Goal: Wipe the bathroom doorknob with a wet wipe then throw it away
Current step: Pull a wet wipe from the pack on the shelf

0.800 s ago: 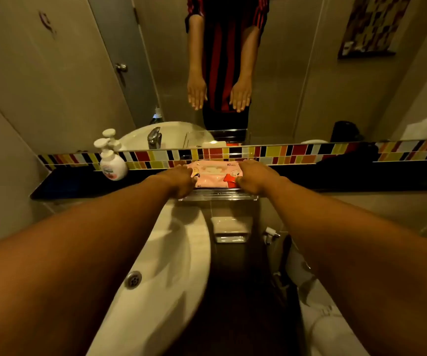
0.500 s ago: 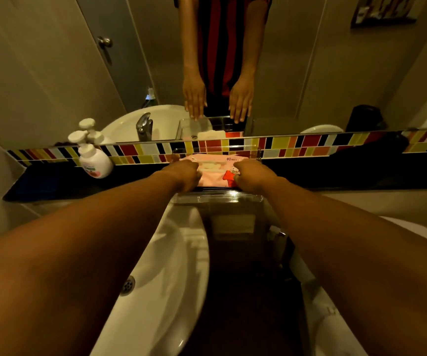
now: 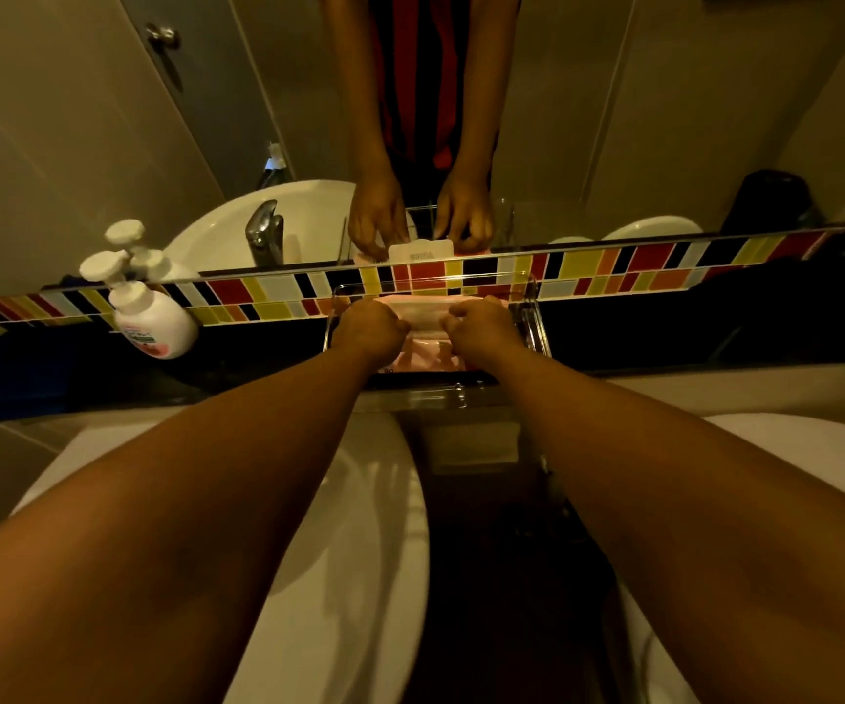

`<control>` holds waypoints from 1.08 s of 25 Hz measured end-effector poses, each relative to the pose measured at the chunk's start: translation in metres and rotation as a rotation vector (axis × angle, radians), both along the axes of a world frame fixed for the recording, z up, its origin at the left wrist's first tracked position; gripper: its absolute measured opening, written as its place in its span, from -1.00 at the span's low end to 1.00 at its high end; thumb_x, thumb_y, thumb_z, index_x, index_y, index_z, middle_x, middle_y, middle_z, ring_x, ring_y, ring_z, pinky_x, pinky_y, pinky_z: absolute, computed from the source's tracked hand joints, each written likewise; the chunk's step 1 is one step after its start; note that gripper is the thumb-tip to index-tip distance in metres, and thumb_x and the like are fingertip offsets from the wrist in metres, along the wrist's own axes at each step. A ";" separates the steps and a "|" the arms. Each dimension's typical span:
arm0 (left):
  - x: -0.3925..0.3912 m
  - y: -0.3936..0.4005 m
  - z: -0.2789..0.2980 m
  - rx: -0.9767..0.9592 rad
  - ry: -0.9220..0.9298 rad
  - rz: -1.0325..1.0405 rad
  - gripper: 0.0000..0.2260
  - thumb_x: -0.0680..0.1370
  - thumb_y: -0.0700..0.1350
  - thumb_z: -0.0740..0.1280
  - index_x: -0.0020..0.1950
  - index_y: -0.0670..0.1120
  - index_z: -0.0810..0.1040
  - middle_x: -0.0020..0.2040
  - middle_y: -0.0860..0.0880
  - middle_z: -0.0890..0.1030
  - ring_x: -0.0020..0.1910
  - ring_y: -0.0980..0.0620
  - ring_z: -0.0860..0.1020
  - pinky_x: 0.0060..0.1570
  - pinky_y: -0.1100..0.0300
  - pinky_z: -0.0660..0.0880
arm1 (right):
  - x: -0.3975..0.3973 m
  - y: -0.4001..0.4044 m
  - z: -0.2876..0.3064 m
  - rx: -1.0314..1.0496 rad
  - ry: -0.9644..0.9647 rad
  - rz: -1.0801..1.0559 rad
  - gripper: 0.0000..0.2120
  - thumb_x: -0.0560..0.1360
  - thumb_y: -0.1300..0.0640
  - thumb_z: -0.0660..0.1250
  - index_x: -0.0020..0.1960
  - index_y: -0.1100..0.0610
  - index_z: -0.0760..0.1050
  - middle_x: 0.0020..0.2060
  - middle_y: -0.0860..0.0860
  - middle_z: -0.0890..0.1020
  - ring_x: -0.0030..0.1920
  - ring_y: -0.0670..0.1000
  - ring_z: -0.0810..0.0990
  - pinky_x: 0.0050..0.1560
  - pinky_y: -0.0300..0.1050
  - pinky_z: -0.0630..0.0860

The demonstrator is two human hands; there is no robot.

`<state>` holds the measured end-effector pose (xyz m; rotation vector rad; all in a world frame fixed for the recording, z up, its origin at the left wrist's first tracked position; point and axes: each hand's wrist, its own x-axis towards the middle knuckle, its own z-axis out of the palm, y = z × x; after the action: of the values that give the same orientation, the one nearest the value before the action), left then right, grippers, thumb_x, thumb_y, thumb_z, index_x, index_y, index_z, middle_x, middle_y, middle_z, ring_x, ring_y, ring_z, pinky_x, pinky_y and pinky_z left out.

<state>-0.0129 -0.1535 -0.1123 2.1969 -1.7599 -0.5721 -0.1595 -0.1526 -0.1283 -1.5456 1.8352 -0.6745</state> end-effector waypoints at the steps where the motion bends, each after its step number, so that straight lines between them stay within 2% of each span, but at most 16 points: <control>1: -0.001 -0.002 -0.004 -0.019 0.059 0.057 -0.74 0.51 0.02 0.36 0.08 -0.13 0.61 -0.05 -0.12 0.65 -0.15 -0.07 0.62 -0.27 0.13 0.56 | 0.004 -0.003 -0.004 0.017 -0.043 -0.038 -0.78 0.54 0.07 0.33 0.11 0.12 0.63 0.14 0.09 0.59 0.06 0.13 0.60 0.07 0.06 0.60; 3: -0.003 -0.005 -0.011 -0.027 0.187 0.146 -0.73 0.51 0.00 0.38 0.14 -0.09 0.60 0.03 -0.11 0.67 -0.07 -0.10 0.64 -0.09 0.01 0.63 | 0.011 -0.008 -0.012 0.076 -0.104 -0.121 -0.79 0.51 0.04 0.36 0.06 0.12 0.64 0.02 0.09 0.65 0.04 0.13 0.62 0.07 0.06 0.59; 7: -0.004 -0.004 -0.018 -0.043 0.344 0.192 -0.71 0.53 -0.07 0.37 0.23 -0.11 0.57 0.12 -0.12 0.64 0.07 -0.13 0.63 0.03 0.01 0.60 | 0.017 -0.015 -0.017 0.119 -0.178 -0.269 -0.72 0.44 0.08 0.46 0.10 0.17 0.60 0.03 0.12 0.66 0.08 0.17 0.61 0.15 0.12 0.57; 9: -0.003 -0.004 -0.017 -0.063 0.347 0.142 -0.77 0.55 -0.12 0.36 0.18 -0.15 0.59 0.09 -0.14 0.65 0.04 -0.12 0.63 -0.02 0.05 0.61 | 0.016 -0.016 -0.013 0.106 -0.227 -0.316 -0.81 0.46 0.14 0.43 0.04 0.20 0.59 -0.01 0.13 0.66 0.03 0.17 0.63 0.11 0.10 0.60; 11: 0.001 0.000 -0.007 -0.105 0.357 0.090 -0.88 0.56 -0.15 0.33 -0.01 -0.17 0.63 -0.05 -0.18 0.66 -0.10 -0.11 0.64 -0.24 0.12 0.59 | 0.016 -0.013 -0.005 0.068 -0.283 -0.322 -0.85 0.48 0.17 0.39 0.00 0.21 0.62 -0.06 0.13 0.67 -0.02 0.17 0.65 0.05 0.08 0.63; 13: 0.008 0.007 0.007 -0.152 0.396 0.070 -0.85 0.55 -0.20 0.29 -0.21 -0.16 0.56 -0.19 -0.21 0.60 -0.22 -0.15 0.62 -0.33 0.01 0.61 | 0.016 -0.006 0.010 0.021 -0.303 -0.285 -0.85 0.48 0.17 0.36 -0.05 0.23 0.63 -0.11 0.16 0.68 -0.07 0.17 0.66 -0.04 0.09 0.65; 16: 0.019 0.031 0.039 -0.170 0.540 0.081 -0.85 0.53 -0.25 0.25 -0.25 -0.18 0.46 -0.20 -0.27 0.58 -0.26 -0.18 0.64 -0.38 0.06 0.61 | 0.021 0.018 0.044 0.007 -0.374 -0.157 -0.84 0.49 0.21 0.34 -0.13 0.32 0.58 -0.25 0.18 0.61 -0.21 0.15 0.60 -0.32 -0.05 0.59; 18: 0.027 0.050 0.061 -0.164 0.713 0.125 -0.83 0.55 -0.28 0.24 -0.24 -0.14 0.41 -0.25 -0.22 0.58 -0.29 -0.16 0.67 -0.31 0.04 0.63 | 0.027 0.038 0.070 0.040 -0.432 -0.072 -0.85 0.52 0.24 0.34 -0.05 0.34 0.59 -0.24 0.18 0.60 -0.29 0.07 0.59 -0.42 -0.17 0.52; 20: 0.042 0.076 0.085 -0.196 0.808 0.180 -0.86 0.55 -0.33 0.23 -0.16 -0.12 0.41 -0.25 -0.15 0.58 -0.32 -0.06 0.65 -0.28 0.13 0.63 | 0.040 0.064 0.096 0.061 -0.512 -0.019 -0.88 0.51 0.32 0.33 -0.01 0.37 0.57 -0.19 0.24 0.62 -0.31 0.06 0.62 -0.34 -0.12 0.61; 21: 0.052 0.091 0.097 -0.208 0.839 0.196 -0.87 0.54 -0.36 0.22 -0.10 -0.14 0.43 -0.22 -0.15 0.58 -0.32 -0.04 0.65 -0.29 0.18 0.63 | 0.048 0.077 0.106 0.065 -0.566 0.009 -0.90 0.50 0.37 0.32 0.00 0.37 0.56 -0.19 0.25 0.61 -0.32 0.08 0.62 -0.28 -0.07 0.61; 23: 0.076 0.123 0.117 -0.203 0.895 0.206 -0.82 0.53 -0.39 0.20 0.03 -0.17 0.49 -0.15 -0.20 0.60 -0.30 -0.03 0.63 -0.32 0.24 0.63 | 0.065 0.102 0.125 0.071 -0.628 0.079 -0.88 0.48 0.44 0.30 -0.03 0.30 0.54 -0.21 0.20 0.57 -0.34 0.09 0.59 -0.27 -0.06 0.59; 27: 0.133 0.197 0.146 -0.200 0.900 0.254 -0.82 0.54 -0.35 0.25 0.07 -0.24 0.60 -0.09 -0.21 0.64 -0.26 -0.02 0.63 -0.18 0.21 0.64 | 0.111 0.155 0.149 0.111 -0.585 0.222 -0.79 0.47 0.43 0.30 0.05 0.23 0.55 -0.07 0.23 0.63 -0.24 0.11 0.62 -0.19 -0.06 0.62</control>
<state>0.1199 0.0436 0.0340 1.5829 -0.9939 -1.0459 -0.0481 0.0021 0.0205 -1.2781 1.2265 -0.8000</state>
